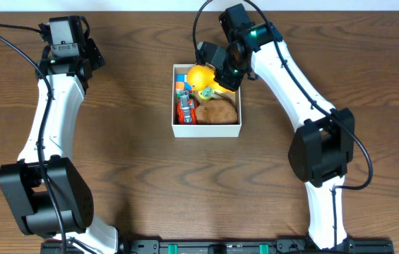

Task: Pack container
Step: 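Carry the orange duck with the right gripper over the box and lower it, then open the right gripper and lift it away from the duck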

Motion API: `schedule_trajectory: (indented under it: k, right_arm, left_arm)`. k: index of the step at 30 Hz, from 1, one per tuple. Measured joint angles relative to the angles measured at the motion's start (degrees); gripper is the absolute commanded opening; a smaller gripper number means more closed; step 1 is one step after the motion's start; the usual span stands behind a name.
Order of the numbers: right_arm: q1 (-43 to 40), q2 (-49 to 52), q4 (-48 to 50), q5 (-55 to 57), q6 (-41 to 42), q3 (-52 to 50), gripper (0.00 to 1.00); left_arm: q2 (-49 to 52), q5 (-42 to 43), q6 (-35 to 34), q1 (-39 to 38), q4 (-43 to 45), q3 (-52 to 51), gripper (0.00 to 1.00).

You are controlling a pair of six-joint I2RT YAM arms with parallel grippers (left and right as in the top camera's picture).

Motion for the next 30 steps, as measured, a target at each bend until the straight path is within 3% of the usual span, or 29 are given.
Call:
schedule_trajectory:
  k: [5, 8, 10, 24, 30]
  right_arm:
    - [-0.9, 1.2, 0.2, 0.0, 0.1, 0.0, 0.12]
    - [-1.3, 1.3, 0.3, 0.0, 0.4, 0.0, 0.43]
    - [-1.5, 1.3, 0.8, 0.4, 0.5, 0.0, 0.53]
    - [-2.3, 1.3, 8.2, 1.3, 0.6, 0.0, 0.52]
    - [-2.2, 0.9, 12.0, 1.3, 6.4, 1.3, 0.55]
  left_arm:
    - [0.0, 0.0, 0.0, 0.0, 0.0, 0.0, 0.98]
    - [0.0, 0.0, 0.0, 0.0, 0.0, 0.0, 0.98]
    - [0.0, 0.0, 0.0, 0.0, 0.0, 0.0, 0.98]
    - [0.0, 0.0, 0.0, 0.0, 0.0, 0.0, 0.98]
    - [0.0, 0.0, 0.0, 0.0, 0.0, 0.0, 0.98]
